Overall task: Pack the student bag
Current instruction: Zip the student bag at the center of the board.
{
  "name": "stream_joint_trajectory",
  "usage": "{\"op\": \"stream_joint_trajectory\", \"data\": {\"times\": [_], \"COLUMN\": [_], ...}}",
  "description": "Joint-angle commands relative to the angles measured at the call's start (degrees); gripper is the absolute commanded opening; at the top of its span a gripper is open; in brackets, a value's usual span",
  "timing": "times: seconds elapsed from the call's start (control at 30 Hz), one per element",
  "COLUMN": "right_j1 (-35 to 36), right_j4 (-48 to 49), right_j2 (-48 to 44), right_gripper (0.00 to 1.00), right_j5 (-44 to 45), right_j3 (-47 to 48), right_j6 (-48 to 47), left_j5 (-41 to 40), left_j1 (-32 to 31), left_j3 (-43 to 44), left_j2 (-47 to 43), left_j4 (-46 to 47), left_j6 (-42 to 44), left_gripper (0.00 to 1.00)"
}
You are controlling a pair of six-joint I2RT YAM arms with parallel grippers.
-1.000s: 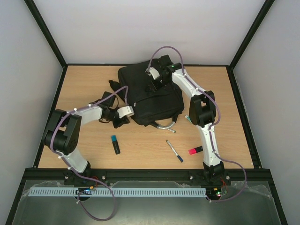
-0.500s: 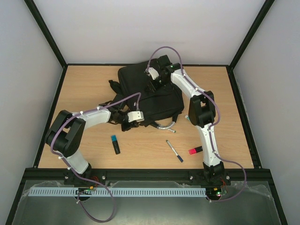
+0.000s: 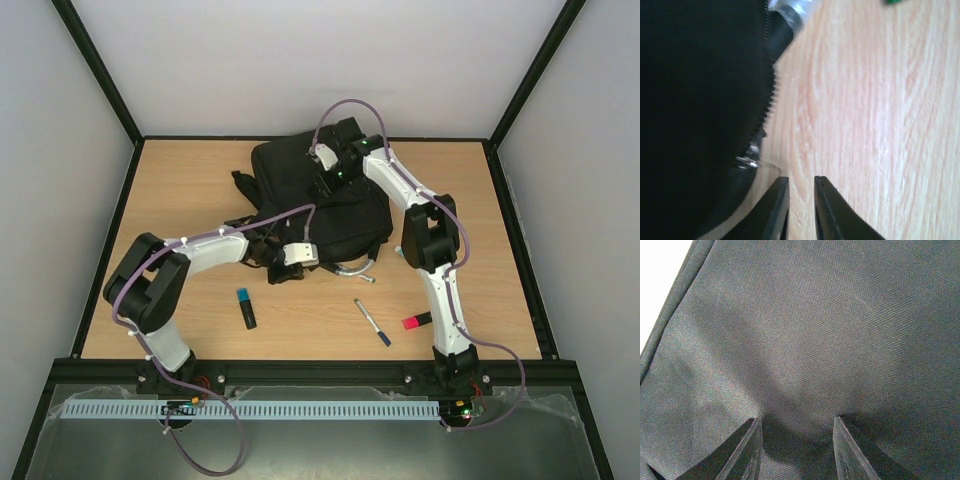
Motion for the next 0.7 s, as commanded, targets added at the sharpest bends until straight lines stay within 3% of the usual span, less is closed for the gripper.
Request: {"op": "stream_joint_trajectory", "data": {"times": [0.0,0.17,0.33,0.47,0.67], "right_j1": [0.81,0.56,-0.06,-0.6,-2.41], "right_j4": [-2.25,-2.0,-1.05,0.18,1.76], "right_j2": [1.73,-4.58,-11.2,-16.24,-22.58], "right_gripper": [0.41,0.41,0.47,0.59,0.64], "right_j5": [6.98,10.77,15.05,16.93,18.02], "right_j3": [-2.78,-3.13,-6.15,-13.44,-25.95], "right_j6": [-0.2,-0.75,-0.91,-1.31,-1.25], "left_j5": [1.14,-0.86,-4.85,-5.95,-4.75], "left_j1": [0.3,3.57,5.79,6.66,6.63], "left_j3": [1.88,-1.14,-1.9,0.5,5.82], "left_j2": [-2.8,-11.98,-18.01,-16.44,-10.91], "left_j4": [-8.46,-16.51,-16.77,-14.14,-9.77], "left_j6": [4.22,14.07,19.48,22.71,27.05], "left_gripper": [0.2,0.31,0.44,0.52,0.63]}}
